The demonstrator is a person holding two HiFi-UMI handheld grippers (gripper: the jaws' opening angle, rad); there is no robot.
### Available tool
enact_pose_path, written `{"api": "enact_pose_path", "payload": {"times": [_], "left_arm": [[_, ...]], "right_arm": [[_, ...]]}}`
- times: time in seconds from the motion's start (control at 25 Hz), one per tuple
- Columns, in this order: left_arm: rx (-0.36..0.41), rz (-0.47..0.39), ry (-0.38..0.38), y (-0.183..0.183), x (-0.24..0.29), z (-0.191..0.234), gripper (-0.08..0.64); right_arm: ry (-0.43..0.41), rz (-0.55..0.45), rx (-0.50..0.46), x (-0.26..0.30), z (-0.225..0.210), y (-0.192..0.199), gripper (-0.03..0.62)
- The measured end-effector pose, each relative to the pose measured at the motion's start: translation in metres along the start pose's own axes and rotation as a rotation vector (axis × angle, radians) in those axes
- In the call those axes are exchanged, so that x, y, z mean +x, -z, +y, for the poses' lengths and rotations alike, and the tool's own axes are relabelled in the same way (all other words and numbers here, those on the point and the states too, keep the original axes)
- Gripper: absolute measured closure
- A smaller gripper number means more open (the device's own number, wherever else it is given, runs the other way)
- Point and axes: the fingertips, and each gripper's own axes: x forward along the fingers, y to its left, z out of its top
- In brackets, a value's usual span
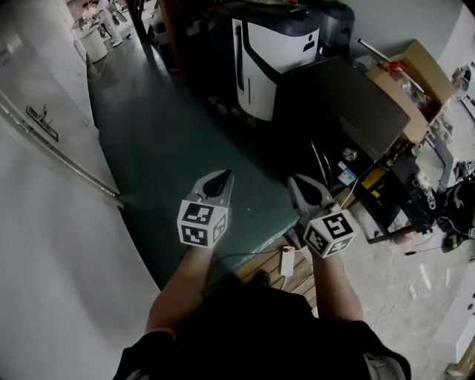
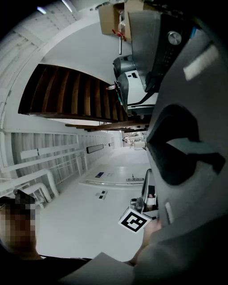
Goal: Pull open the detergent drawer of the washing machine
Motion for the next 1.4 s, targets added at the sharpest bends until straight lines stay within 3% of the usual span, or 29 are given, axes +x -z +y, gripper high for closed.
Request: {"api": "enact_pose_path", "payload": {"times": [0.44,0.88,1.16,1.4], "left_arm": [[-0.003,0.011,0.01,0.008,0.014,-0.046,0.549],[-0.031,0.039,0.002,0.025,0.019,-0.07,0.549],[-0.052,0.048,0.005,0.031,0.047,-0.054,0.549],[-0.106,0.068,0.003,0.04,0.096,-0.008,0.549]], "right_arm": [[-0.003,0.018,0.023,-0.045,-0.025,0.014,0.591],[-0.04,0.079,0.165,-0.073,-0.039,0.051,0.589],[-0.052,0.133,0.168,-0.05,-0.054,0.064,0.589],[-0.038,0.175,0.202,0.006,-0.087,0.074,0.589]]}}
